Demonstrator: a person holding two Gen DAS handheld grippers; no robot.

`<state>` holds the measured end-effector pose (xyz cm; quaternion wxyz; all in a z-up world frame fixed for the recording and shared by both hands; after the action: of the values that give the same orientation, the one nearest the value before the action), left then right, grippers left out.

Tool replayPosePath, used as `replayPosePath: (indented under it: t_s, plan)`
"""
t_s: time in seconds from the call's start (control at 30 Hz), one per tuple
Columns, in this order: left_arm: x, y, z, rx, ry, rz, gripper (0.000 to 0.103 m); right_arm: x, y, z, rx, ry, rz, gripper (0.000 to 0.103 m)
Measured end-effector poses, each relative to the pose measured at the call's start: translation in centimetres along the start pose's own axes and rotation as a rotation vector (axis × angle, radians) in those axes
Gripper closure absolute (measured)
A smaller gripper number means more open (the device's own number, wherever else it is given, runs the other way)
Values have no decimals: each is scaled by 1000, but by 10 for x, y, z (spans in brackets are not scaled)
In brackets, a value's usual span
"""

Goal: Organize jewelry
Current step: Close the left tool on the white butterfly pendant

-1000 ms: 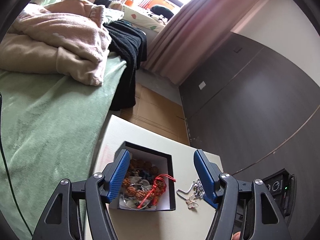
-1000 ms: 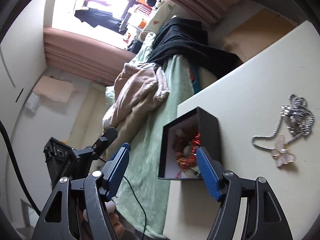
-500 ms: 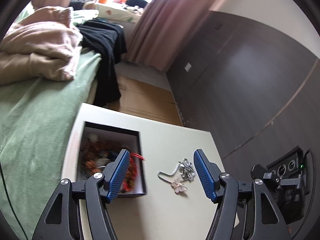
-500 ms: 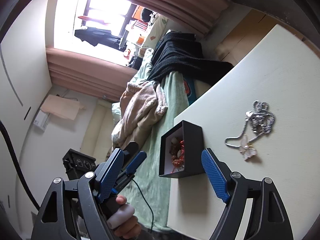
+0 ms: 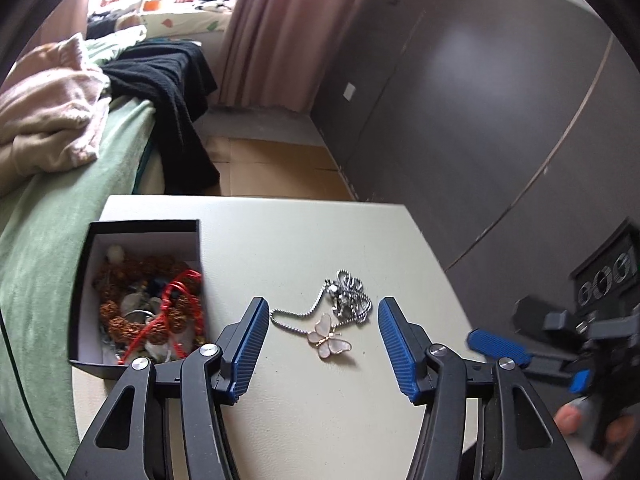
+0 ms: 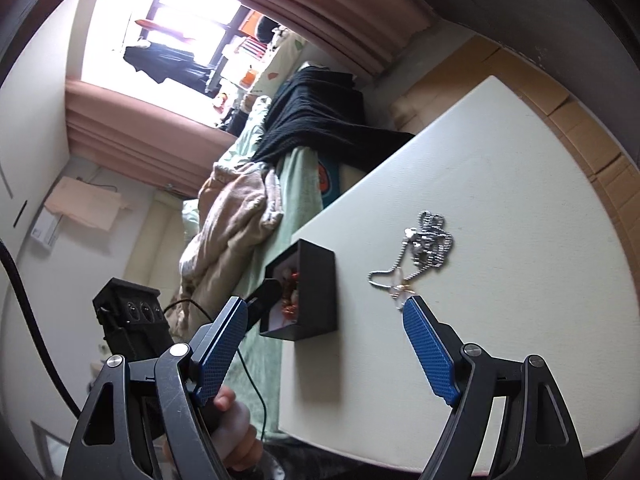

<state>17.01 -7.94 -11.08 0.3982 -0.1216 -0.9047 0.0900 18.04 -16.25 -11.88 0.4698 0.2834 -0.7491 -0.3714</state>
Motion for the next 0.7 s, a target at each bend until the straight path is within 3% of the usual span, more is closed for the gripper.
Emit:
replayPosePath:
  t_s: [0.4, 0.7]
  plan:
    - [-44, -33, 24, -130, 98, -26, 45, 20, -19, -8, -7, -10, 45, 22]
    - [-76, -33, 46, -184, 190, -79, 48, 24, -33, -16, -36, -17, 81, 22]
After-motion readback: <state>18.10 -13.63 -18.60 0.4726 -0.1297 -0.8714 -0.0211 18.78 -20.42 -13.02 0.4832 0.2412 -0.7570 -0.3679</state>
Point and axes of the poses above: each gripper's, at about its wrist camera, not at the fingertips, and x roughly against the way its jaws point, y to its left, z to its underside, the point moved 10 cm from there along -x, roughly the way its jaws point, and after that the axes turned 6 degrees about -x, right-handed, at the moved point
